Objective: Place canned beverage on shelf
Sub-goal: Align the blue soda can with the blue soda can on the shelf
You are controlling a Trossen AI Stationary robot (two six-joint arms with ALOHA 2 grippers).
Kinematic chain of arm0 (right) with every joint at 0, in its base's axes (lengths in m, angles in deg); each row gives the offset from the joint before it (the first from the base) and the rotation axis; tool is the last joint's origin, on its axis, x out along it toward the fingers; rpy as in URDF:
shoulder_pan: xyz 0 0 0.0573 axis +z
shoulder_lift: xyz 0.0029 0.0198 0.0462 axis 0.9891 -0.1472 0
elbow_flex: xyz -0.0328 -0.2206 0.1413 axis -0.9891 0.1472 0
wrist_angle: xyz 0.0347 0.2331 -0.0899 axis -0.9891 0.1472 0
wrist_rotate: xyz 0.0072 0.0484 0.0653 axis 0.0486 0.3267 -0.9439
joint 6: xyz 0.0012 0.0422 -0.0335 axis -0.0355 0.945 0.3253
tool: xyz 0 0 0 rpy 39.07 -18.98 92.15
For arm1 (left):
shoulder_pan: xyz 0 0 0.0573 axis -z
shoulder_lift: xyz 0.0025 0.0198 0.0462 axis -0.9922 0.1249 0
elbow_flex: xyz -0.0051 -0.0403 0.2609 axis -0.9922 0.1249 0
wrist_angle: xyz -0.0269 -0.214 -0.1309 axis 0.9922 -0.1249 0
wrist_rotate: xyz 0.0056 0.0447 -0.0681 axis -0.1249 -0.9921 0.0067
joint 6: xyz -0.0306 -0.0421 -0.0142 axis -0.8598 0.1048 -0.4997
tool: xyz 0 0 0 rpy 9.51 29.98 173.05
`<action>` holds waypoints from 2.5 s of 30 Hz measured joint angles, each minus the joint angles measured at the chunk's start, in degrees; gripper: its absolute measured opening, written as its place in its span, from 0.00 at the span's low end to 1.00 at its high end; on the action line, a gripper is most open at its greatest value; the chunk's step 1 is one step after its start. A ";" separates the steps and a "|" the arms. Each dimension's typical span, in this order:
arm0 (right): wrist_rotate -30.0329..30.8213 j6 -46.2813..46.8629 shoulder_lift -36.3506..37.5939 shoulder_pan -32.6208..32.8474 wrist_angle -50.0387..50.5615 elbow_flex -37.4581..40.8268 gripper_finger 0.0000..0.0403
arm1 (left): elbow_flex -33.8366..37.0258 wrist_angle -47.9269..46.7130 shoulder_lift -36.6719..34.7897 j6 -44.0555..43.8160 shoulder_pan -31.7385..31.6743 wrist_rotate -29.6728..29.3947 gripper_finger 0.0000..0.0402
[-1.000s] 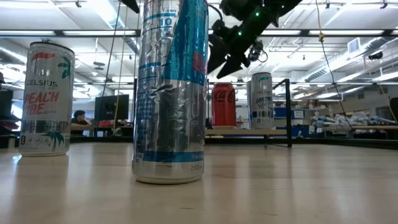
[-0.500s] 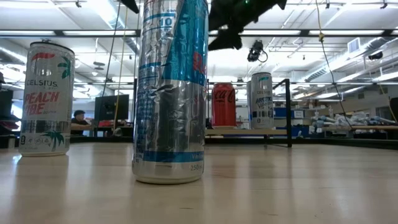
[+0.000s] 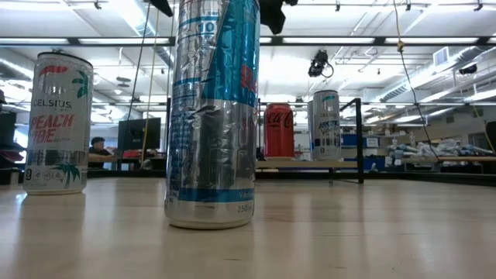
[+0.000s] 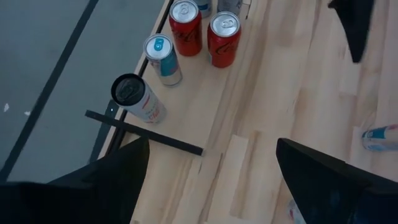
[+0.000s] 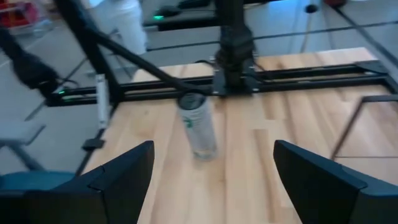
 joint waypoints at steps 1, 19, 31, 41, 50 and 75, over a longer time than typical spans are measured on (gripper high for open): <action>-0.56 -0.02 0.00 0.27 0.00 0.00 0.84 | 0.00 0.00 0.00 -0.53 0.00 0.00 0.88; -5.82 -5.79 -0.02 6.06 -4.08 0.00 0.85 | 0.00 -0.02 0.00 -5.39 0.00 -0.02 0.88; -5.37 -4.05 -0.04 12.09 -3.95 0.00 0.96 | 0.04 -0.02 0.00 -6.64 0.00 -0.04 0.88; -5.29 -6.95 -2.48 18.21 -3.61 0.02 0.95 | 0.04 0.07 0.00 -5.98 -0.02 -0.09 0.88; -6.03 -14.44 -10.36 19.78 -1.76 0.04 0.94 | 0.04 0.07 0.00 -5.27 0.00 -0.09 0.88; -12.71 -23.74 -20.72 18.47 -6.94 0.02 0.93 | 0.04 0.11 0.00 -3.84 -0.01 -0.07 0.88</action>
